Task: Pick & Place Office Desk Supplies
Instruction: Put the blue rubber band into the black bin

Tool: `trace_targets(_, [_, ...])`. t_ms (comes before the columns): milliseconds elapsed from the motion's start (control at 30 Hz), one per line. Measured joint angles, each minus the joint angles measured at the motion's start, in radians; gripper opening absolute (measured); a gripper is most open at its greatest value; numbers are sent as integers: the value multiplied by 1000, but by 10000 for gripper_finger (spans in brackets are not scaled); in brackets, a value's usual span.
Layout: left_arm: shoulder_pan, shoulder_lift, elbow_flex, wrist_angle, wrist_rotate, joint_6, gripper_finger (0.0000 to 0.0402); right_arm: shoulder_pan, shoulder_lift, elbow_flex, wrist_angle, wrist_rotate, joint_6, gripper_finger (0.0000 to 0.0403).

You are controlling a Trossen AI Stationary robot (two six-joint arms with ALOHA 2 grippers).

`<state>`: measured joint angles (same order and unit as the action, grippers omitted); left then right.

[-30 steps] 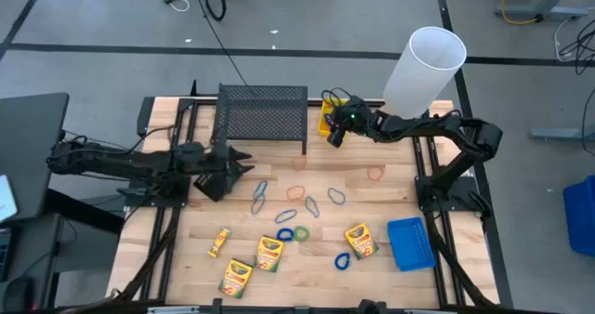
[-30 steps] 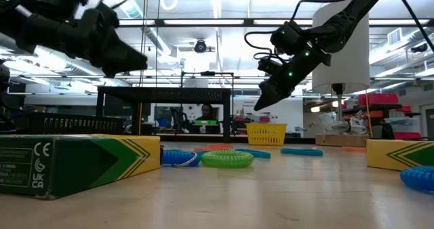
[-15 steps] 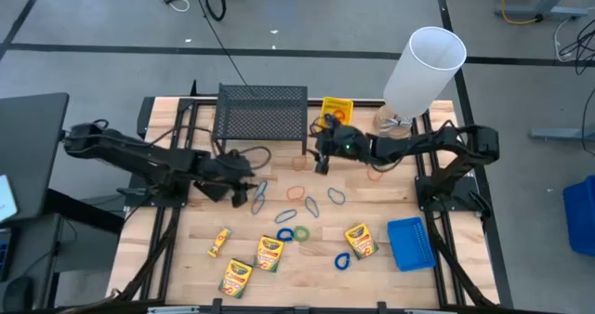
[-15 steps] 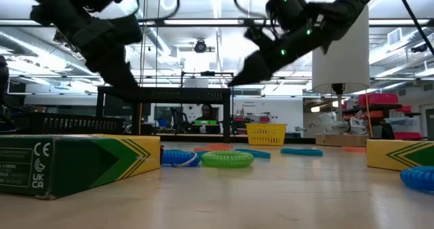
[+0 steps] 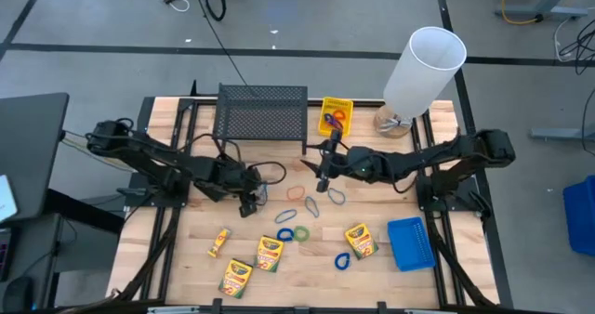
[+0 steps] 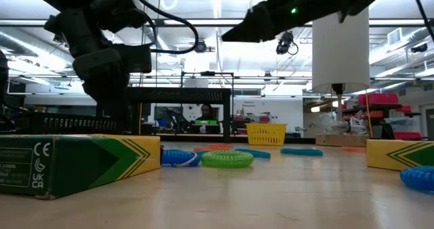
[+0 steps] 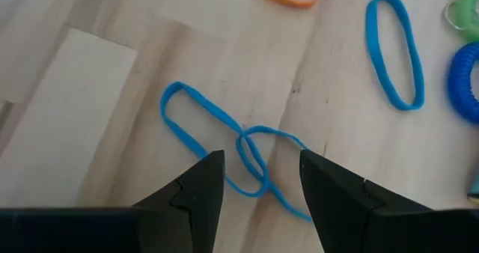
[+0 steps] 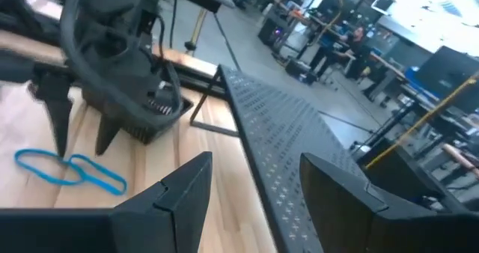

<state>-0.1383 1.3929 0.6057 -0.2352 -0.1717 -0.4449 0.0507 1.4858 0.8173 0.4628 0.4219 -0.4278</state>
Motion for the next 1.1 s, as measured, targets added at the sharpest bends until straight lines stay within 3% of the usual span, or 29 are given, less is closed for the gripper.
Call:
trace_targets(400, [0, 133, 95, -25, 19, 15, 177, 64, -77, 0, -160, 172, 0, 212])
trace_targets(600, [5, 136, 130, -57, -52, 18, 157, 68, -77, 0, -185, 180, 2, 212])
trace_targets(1100, [78, 206, 135, -56, -5, 14, 140, 68, -76, 0, -192, 179, 3, 212])
